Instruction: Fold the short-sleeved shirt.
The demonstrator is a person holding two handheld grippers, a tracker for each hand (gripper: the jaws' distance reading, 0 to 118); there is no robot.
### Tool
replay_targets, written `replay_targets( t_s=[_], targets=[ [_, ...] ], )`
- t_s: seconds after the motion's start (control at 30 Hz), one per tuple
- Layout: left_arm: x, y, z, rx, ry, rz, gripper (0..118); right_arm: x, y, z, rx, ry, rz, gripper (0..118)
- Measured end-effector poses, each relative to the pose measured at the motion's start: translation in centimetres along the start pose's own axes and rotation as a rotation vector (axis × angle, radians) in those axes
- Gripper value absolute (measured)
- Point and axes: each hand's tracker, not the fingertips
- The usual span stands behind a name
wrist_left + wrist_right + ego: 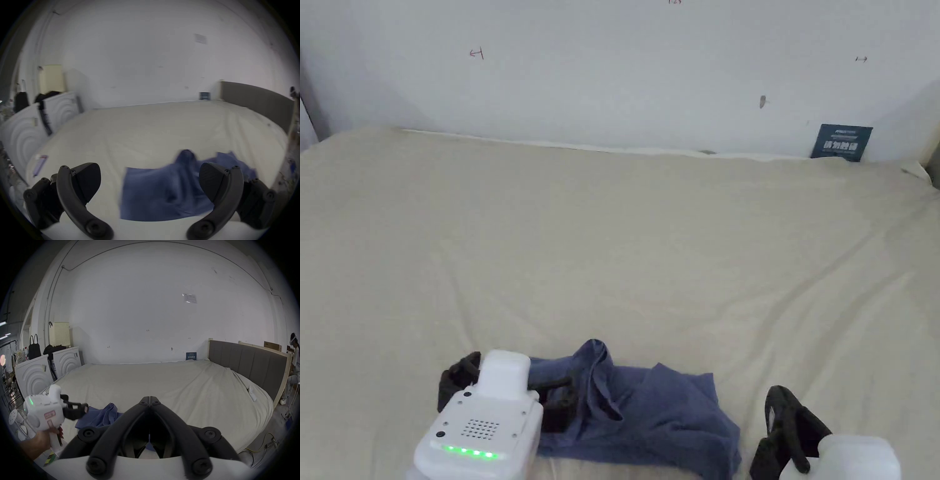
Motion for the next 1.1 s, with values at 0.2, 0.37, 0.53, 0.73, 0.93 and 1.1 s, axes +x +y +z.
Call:
replay_targets(
  t_s=[0.2, 0.37, 0.53, 0.73, 0.93, 1.1],
  targets=[
    [0.4, -1.7, -6.8, -0.195, 0.116, -0.157, 0, 0.0, 0.0, 0.0, 0.006, 0.008, 0.003, 1],
    [5.6, -4.3, -8.4, -0.243, -0.030, -0.201, 0, 0.3, 0.1, -0.6, -0.007, -0.001, 0.012, 1],
    [13.3, -6.4, -8.9, -0.265, -0.131, -0.264, 0, 0.9, 0.2, -0.2, -0.013, -0.012, 0.021, 1],
    [17.6, -6.8, -5.8, -0.172, -0.266, -0.317, 0, 1.0, 0.3, 0.3, -0.014, -0.019, 0.049, 1],
    [9.5, 0.0, 3.7, 0.077, -0.135, 0.010, 0, 0.0, 0.6, 1.0, 0.050, 0.009, 0.042, 1],
    [2.2, 5.2, 13.1, 0.290, 0.056, 0.137, 0, -2.1, 2.3, 1.2, 0.139, 0.023, 0.080, 1]
  ],
)
